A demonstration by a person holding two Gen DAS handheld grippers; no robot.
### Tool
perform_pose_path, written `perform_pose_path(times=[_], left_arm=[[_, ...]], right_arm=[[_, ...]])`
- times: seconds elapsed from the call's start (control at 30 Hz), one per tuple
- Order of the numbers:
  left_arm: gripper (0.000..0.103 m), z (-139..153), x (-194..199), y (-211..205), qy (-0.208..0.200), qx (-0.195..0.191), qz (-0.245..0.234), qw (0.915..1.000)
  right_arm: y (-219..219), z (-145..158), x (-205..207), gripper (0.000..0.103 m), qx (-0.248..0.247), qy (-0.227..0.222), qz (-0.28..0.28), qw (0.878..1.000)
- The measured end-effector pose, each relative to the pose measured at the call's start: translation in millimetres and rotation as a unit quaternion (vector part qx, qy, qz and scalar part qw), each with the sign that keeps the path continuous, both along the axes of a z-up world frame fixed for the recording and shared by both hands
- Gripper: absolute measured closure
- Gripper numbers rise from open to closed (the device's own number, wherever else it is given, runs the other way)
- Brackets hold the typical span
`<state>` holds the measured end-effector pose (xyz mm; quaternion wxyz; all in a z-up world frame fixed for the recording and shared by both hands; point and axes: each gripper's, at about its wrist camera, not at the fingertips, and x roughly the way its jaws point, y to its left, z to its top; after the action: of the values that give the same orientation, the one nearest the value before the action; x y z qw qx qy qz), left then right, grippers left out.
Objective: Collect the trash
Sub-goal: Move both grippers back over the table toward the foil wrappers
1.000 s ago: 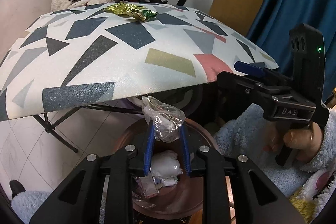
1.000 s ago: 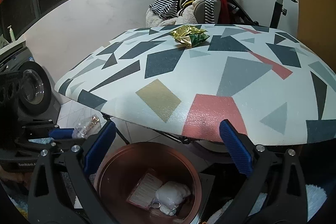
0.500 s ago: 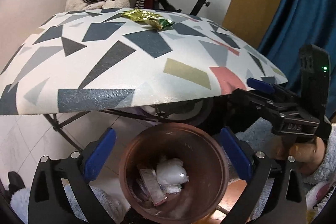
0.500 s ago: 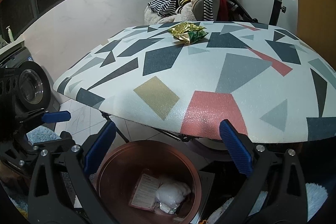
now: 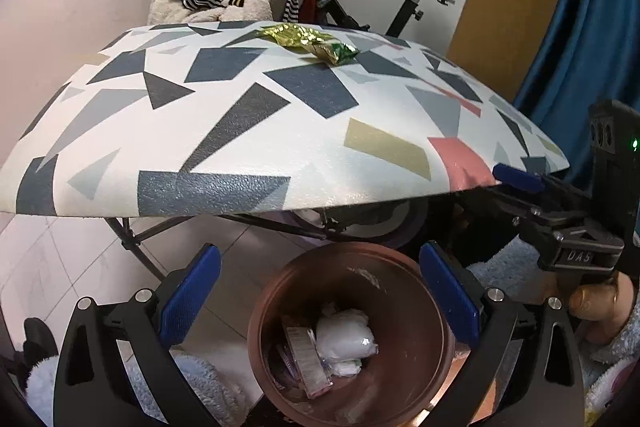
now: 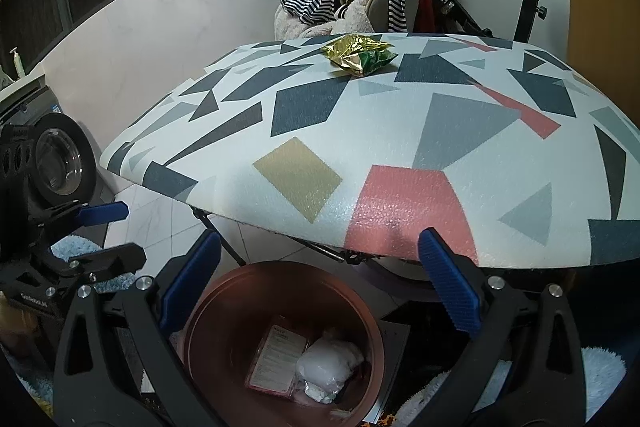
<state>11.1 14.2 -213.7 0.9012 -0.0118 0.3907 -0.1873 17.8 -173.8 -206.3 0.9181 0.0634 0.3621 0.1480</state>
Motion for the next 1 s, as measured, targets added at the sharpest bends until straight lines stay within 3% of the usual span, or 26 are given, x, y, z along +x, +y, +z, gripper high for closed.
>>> perform_pose_path(times=[0.2,0.37,0.47,0.57,0.7,0.77,1.0], left_arm=[[0.006,19.5,-0.9,6.0,-0.047,-0.025,0.009,0.9986],[0.006,39.6,15.4,12.9,-0.068,-0.036,0.016,0.9969],[0.006,52.3,31.5,18.1,-0.077,-0.037,0.026,0.9960],[0.006,63.7,52.6,26.0,-0.078,-0.038,0.038,0.9955],[0.006,73.5,88.2,39.1,-0.060,-0.051,0.051,0.9956],[0.006,76.1,103.2,46.6,-0.056,-0.055,0.060,0.9951],[0.006,81.3,152.0,69.1,-0.059,-0.043,0.100,0.9922]], right_arm=[[0.4,1.0,3.0,0.006,-0.004,0.001,-0.006,1.000],[-20.2,11.9,23.6,0.006,0.071,0.021,-0.015,0.997],[-26.6,21.9,39.6,0.006,0.077,0.017,-0.021,0.997],[-32.0,33.6,67.3,0.006,0.081,0.022,-0.024,0.996],[-43.2,36.6,133.2,0.006,0.094,0.076,-0.048,0.991],[-44.9,37.5,153.0,0.006,0.102,0.082,-0.059,0.990],[-33.1,18.4,251.7,0.007,0.130,0.135,-0.150,0.971]])
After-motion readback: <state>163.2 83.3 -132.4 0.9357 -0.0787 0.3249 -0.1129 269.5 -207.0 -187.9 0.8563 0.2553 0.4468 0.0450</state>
